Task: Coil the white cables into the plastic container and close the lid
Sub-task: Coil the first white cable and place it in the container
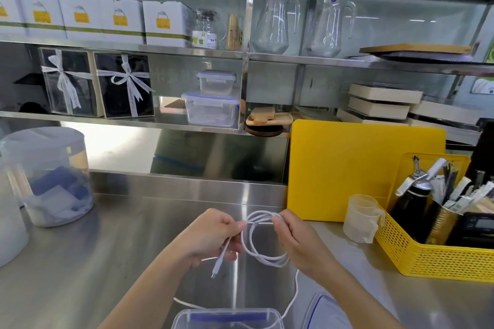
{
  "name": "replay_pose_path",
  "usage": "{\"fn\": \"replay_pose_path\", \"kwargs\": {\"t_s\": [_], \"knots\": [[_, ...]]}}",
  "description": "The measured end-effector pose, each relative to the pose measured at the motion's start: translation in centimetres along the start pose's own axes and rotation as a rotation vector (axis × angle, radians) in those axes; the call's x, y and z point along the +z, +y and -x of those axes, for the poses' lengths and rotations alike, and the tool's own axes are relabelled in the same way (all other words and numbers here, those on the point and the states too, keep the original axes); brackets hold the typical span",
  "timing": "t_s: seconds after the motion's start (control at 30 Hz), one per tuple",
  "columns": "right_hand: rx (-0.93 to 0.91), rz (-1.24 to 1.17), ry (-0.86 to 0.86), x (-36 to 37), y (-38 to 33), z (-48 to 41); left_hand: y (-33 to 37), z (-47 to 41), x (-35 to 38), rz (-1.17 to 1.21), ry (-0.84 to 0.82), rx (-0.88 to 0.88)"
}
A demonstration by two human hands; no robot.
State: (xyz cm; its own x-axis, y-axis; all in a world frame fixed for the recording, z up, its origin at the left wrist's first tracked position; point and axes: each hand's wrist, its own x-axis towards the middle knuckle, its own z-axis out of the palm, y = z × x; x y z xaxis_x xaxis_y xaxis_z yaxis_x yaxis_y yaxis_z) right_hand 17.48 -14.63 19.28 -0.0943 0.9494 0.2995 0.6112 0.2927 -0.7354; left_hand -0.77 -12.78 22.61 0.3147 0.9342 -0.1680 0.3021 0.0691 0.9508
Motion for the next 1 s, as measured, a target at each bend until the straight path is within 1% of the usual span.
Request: {"fn": "replay_pose_path", "kwargs": {"t_s": [0.13,0.23,0.33,0.37,0.43,0.5,0.63,0.7,0.77,0.87,0.93,1.0], "knots": [[0.003,0.128,-0.046,0.3,0.2,0.1,-0.6,0.1,-0.7,0.025,-0.013,-0.046],[-0.002,0.236,-0.102,0.6,0.1,0.2,-0.9,0.0,-0.8,-0.046,0.040,-0.027],[0.007,0.310,-0.115,1.1,0.0,0.3,-1.1,0.1,-0.4,-0.013,0.100,-0.029],[0.008,0.314,-0.105,1.2,0.0,0.3,-1.2,0.2,-0.3,0.058,0.091,-0.054],[0.000,0.306,-0.074,1.2,0.0,0.4,-1.5,0.4,0.1,0.291,0.030,-0.132],[-0.007,0.284,-0.033,1.1,0.1,0.4,-1.9,0.8,0.3,0.484,-0.042,-0.158],[-0.025,0.265,0.054,0.9,0.1,0.5,-3.1,0.7,1.0,0.651,-0.130,-0.119],[-0.020,0.228,0.089,0.9,-0.2,0.6,-3.2,0.7,1.3,0.667,-0.140,-0.035],[-0.021,0.209,0.099,1.1,-0.5,0.7,-3.1,0.8,1.4,0.626,-0.103,0.088],[-0.031,0.167,0.074,1.6,-0.9,0.7,-3.2,1.0,1.9,0.637,-0.037,0.183],[-0.023,0.135,0.043,2.2,-1.2,0.7,-3.1,1.1,2.2,0.597,0.057,0.215],[-0.016,0.121,0.024,2.8,-1.3,0.7,-3.0,1.2,2.5,0.471,0.205,0.234]]}}
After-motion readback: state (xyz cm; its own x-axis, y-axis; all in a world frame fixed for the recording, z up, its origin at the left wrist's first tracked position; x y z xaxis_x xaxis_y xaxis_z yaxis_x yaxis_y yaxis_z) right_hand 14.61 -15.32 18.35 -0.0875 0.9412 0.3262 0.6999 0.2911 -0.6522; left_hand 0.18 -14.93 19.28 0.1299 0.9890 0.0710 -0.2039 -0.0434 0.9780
